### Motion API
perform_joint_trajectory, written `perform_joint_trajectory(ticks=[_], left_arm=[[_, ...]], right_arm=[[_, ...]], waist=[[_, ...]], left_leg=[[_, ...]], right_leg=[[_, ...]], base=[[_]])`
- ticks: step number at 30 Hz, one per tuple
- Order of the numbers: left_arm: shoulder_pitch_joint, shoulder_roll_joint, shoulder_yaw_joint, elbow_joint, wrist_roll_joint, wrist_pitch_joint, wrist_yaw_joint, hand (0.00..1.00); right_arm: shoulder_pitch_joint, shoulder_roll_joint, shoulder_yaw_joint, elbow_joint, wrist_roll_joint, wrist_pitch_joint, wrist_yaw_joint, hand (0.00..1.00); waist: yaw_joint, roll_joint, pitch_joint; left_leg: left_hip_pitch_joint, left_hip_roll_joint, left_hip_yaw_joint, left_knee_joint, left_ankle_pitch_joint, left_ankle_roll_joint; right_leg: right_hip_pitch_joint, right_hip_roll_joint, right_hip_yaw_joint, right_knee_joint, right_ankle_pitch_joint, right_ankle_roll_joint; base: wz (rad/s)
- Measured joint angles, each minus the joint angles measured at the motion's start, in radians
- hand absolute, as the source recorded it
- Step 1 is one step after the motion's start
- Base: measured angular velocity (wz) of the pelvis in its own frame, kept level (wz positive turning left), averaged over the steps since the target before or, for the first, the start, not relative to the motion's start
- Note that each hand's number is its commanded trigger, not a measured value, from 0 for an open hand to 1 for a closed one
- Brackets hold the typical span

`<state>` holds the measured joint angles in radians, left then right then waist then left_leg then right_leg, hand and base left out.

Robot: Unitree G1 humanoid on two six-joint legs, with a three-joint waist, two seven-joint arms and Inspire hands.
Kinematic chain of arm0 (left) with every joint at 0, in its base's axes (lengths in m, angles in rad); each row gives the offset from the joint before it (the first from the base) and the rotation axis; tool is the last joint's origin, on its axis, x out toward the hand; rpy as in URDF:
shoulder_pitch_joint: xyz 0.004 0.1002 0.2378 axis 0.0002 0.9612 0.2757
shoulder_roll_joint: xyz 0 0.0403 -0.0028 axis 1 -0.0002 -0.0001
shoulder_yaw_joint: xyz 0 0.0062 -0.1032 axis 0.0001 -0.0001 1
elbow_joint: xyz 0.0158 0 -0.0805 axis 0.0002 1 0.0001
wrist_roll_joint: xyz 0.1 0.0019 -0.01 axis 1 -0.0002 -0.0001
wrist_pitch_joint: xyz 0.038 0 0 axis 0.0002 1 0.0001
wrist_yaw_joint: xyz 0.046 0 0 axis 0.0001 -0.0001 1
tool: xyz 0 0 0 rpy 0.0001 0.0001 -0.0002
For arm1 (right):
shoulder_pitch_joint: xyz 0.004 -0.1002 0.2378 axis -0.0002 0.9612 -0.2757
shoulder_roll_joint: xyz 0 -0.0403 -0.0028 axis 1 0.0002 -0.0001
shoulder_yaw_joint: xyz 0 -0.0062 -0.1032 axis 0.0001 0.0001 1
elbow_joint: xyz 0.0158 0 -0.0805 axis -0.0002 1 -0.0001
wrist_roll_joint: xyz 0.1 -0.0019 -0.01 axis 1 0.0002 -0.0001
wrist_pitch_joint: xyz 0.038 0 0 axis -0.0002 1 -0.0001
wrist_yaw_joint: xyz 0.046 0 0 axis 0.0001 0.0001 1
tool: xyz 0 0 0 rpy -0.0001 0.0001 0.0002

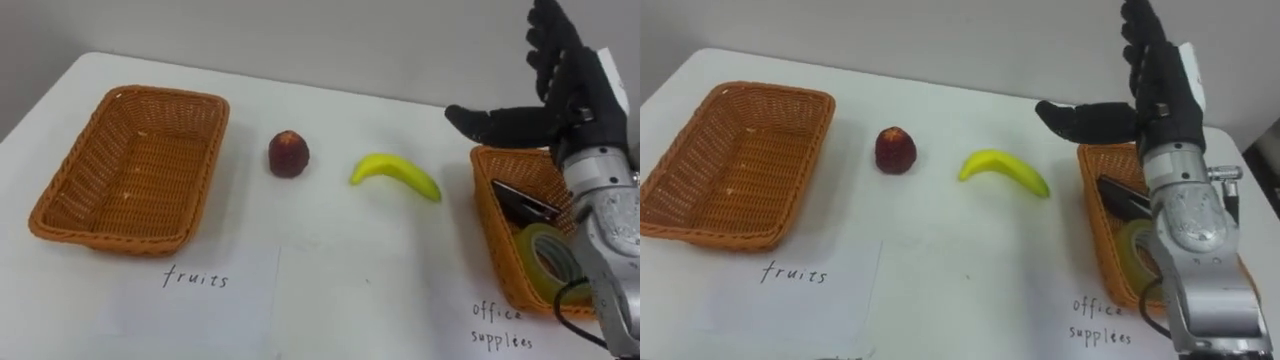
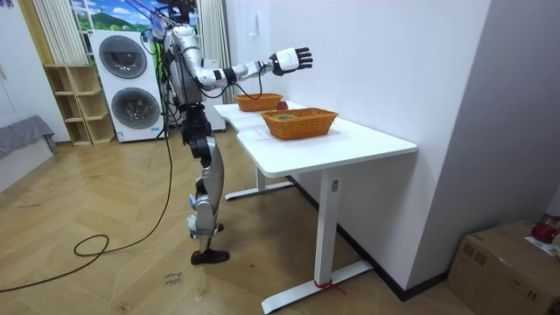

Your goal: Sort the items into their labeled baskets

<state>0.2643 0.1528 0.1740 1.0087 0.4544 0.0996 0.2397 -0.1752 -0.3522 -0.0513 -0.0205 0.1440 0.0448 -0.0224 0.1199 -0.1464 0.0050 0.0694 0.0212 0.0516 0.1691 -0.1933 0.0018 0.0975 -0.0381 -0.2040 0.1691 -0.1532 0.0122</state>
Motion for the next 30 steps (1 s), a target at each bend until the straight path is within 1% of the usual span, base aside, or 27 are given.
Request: perform_joint_trajectory(ticks=[1,3,5,10,14,19,23,25,27,30], left_arm=[[-0.002,0.001,0.0,0.0,0.0,0.006,-0.009,0.0],[-0.002,0.001,0.0,0.0,-0.001,0.007,-0.014,0.0],[-0.002,0.001,0.0,0.0,-0.001,0.009,-0.014,0.0],[-0.006,0.005,-0.002,0.0,-0.001,0.012,-0.015,0.0],[-0.01,0.005,-0.002,0.001,-0.001,0.021,-0.015,0.0],[-0.016,0.02,-0.002,0.001,-0.001,0.024,-0.015,0.0],[-0.022,0.025,-0.001,0.001,0.007,0.024,-0.018,0.0],[-0.025,0.027,-0.001,0.0,0.01,0.026,-0.018,0.0],[-0.029,0.027,-0.001,0.0,0.011,0.026,-0.018,0.0],[-0.036,0.038,-0.001,-0.001,0.011,0.026,-0.031,0.0]], right_arm=[[-0.006,0.0,0.003,0.013,-0.007,0.0,0.015,0.0],[-0.012,0.0,0.012,0.023,-0.016,0.0,0.028,0.0],[-0.02,0.0,0.027,0.032,-0.024,0.0,0.037,0.0],[-0.022,0.0,0.032,0.048,-0.062,0.0,0.069,0.0],[-0.022,0.0,0.032,0.051,-0.086,0.0,0.07,0.0],[-0.022,-0.001,0.041,0.055,-0.127,0.001,0.072,0.0],[-0.042,-0.002,0.047,0.079,-0.171,0.001,0.094,0.0],[-0.068,-0.011,0.071,0.1,-0.198,0.014,0.103,0.0],[-0.073,-0.013,0.072,0.1,-0.22,0.021,0.111,0.0],[-0.079,-0.02,0.074,0.1,-0.27,0.021,0.117,0.0]], waist=[[0.0,-0.004,-0.0016],[0.008,-0.007,-0.0033],[0.012,-0.008,-0.0028],[0.022,-0.011,0.0002],[0.025,-0.013,0.0019],[0.026,-0.022,0.007],[0.026,-0.025,0.0044],[0.025,-0.027,0.003],[0.026,-0.028,0.0026],[0.027,-0.031,0.0002]], left_leg=[[-0.001,-0.001,-0.003,0.001,0.0,0.0],[-0.002,-0.001,-0.004,0.006,0.0,0.0],[-0.002,-0.001,-0.006,0.007,0.0,0.0],[-0.003,-0.002,-0.016,0.004,0.0,0.0],[-0.006,-0.002,-0.021,0.002,0.0,0.0],[-0.011,-0.003,-0.022,0.003,0.0,0.0],[-0.015,-0.004,-0.022,0.003,0.0,0.0],[-0.015,-0.004,-0.022,0.007,0.001,0.0],[-0.015,-0.004,-0.023,0.008,0.001,0.0],[-0.016,-0.004,-0.027,0.008,0.001,0.0]], right_leg=[[0.001,0.0,-0.003,0.0,0.0,0.0],[0.001,-0.001,-0.004,-0.001,0.0,0.0],[0.001,-0.001,-0.006,-0.001,0.0,0.0],[0.005,-0.003,-0.02,-0.001,0.0,0.0],[0.005,-0.003,-0.024,-0.001,0.0,0.0],[0.001,-0.004,-0.034,-0.001,-0.001,0.001],[-0.001,-0.005,-0.037,-0.001,-0.001,0.001],[-0.002,-0.005,-0.042,-0.001,-0.001,0.001],[-0.002,-0.005,-0.043,-0.001,-0.001,0.001],[-0.001,-0.005,-0.044,-0.001,-0.001,0.001]], base=[[0.11],[0.03],[0.02],[0.06],[0.03],[0.0],[0.01],[0.0],[0.0],[0.04]])
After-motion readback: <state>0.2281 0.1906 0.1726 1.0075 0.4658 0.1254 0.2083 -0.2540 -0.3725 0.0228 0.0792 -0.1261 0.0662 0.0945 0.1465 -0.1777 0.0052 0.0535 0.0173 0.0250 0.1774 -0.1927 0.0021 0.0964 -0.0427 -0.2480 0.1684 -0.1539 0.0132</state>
